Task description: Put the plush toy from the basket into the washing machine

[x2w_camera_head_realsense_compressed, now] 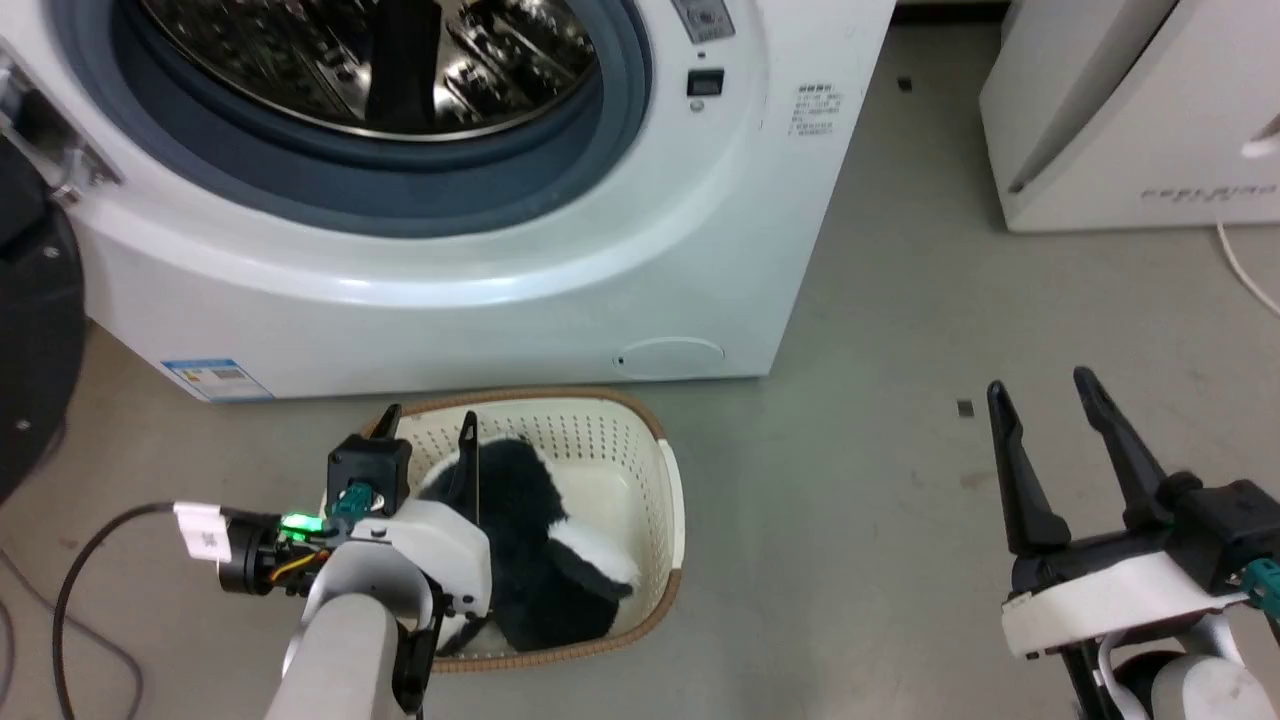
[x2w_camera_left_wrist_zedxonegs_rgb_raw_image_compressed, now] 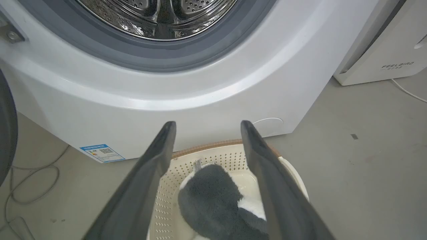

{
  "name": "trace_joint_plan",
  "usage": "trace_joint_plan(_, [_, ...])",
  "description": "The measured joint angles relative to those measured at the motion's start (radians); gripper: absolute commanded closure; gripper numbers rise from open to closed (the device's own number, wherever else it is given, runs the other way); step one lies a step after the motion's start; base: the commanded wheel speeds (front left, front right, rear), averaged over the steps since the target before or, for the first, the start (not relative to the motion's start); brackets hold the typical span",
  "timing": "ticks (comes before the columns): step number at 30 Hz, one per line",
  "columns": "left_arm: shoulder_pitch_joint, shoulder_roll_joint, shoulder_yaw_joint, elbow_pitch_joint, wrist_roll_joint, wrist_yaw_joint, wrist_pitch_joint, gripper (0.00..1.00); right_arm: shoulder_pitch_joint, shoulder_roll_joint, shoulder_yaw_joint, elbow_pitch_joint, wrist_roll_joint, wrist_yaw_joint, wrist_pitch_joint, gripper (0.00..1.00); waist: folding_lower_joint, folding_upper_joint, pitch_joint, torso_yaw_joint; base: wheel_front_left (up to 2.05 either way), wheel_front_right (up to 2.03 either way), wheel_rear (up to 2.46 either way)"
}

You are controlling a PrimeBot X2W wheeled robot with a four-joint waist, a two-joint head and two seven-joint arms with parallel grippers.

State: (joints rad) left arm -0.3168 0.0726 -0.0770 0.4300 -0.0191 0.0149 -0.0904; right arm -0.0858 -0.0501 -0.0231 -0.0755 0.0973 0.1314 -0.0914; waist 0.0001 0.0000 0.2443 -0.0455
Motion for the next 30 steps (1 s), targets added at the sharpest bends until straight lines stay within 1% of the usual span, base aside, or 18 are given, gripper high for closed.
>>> trace_joint_plan(4, [-0.047, 0.006, -0.001, 0.063, -0.012, 0.0, 0.003, 0.0, -0.018, 0.0, 0.002, -0.013, 0.004, 0.0, -0.009, 0.0, 0.0, 0.0, 0.046, -0.008, 0.0, 0.0, 0.0])
trace_joint_plan(10, [-0.11, 0.025, 0.0, 0.136, -0.033, -0.009, 0.038, 0.0, -0.048, 0.0, 0.006, -0.033, 0.021, 0.0, -0.019, 0.0, 0.0, 0.0, 0.12, -0.023, 0.0, 0.0, 0.0])
trace_joint_plan(18, [-0.197, 0.053, -0.009, 0.223, -0.046, -0.023, 0.102, 0.0, -0.082, 0.0, 0.007, -0.06, 0.039, 0.0, -0.035, 0.0, 0.0, 0.0, 0.23, -0.044, 0.0, 0.0, 0.0])
trace_joint_plan(19, [-0.218, 0.061, -0.013, 0.243, -0.046, -0.027, 0.124, 0.0, -0.092, 0.0, 0.008, -0.067, 0.045, 0.0, -0.04, 0.0, 0.0001, 0.0, 0.257, -0.048, 0.0, 0.0, 0.0])
trace_joint_plan(26, [-0.289, 0.075, -0.021, 0.315, -0.071, -0.035, 0.195, 0.0, -0.121, 0.0, 0.011, -0.088, 0.063, 0.0, -0.055, 0.0, 0.0, 0.0, 0.35, -0.062, 0.0, 0.0, 0.0])
trace_joint_plan(30, [-0.336, 0.082, -0.032, 0.355, -0.074, -0.035, 0.214, 0.0, -0.134, 0.0, 0.01, -0.095, 0.073, 0.0, -0.062, 0.0, 0.0001, 0.0, 0.401, -0.07, 0.0, 0.0, 0.0])
